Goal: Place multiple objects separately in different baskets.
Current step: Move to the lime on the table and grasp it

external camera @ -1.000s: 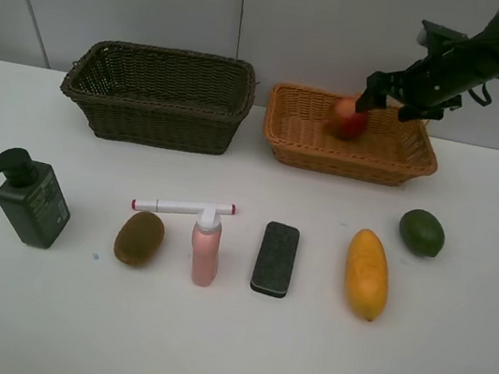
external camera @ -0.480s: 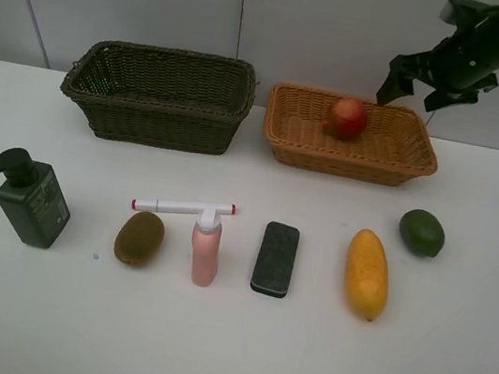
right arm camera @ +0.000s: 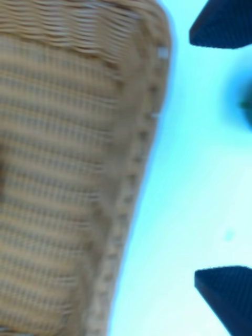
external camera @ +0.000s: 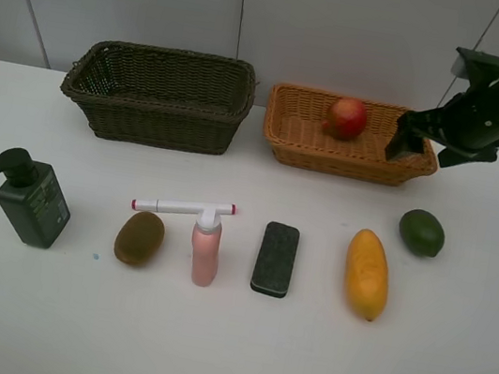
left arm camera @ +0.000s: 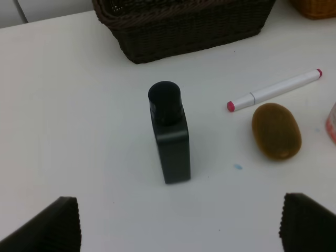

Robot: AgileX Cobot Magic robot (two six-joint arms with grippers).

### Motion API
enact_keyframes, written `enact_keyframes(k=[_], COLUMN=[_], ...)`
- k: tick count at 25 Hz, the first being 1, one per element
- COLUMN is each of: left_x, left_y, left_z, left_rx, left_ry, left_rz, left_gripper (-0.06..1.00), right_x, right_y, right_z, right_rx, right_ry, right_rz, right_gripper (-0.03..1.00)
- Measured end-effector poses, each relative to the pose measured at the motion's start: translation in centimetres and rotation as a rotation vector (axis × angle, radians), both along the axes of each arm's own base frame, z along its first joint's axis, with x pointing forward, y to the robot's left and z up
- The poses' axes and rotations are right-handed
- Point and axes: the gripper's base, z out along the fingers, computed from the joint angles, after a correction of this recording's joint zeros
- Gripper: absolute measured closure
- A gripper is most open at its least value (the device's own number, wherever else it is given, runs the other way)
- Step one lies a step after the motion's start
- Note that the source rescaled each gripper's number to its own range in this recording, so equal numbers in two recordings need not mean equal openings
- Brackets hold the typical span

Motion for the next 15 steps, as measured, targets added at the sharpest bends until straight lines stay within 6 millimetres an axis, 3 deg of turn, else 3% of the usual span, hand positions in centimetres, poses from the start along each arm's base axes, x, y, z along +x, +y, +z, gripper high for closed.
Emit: enact_keyframes(k=[7,15], left_x=[0.0,0.0], left_y=[0.0,0.0], left_z=[0.0,0.0], left_rx=[0.0,0.0], left_ry=[0.0,0.0], left_rz=[0.0,0.0], left_gripper=[-0.06,-0.06], right_x=[-1.6,-1.7], right_y=[-0.9,-1.1], right_z=[-2.4,-4.7], right_rx=[-0.074,-0.093], right_ry=[0.079,0.137], right_rz=[-0.067,-0.094], right_gripper=[-0.03,-0.03])
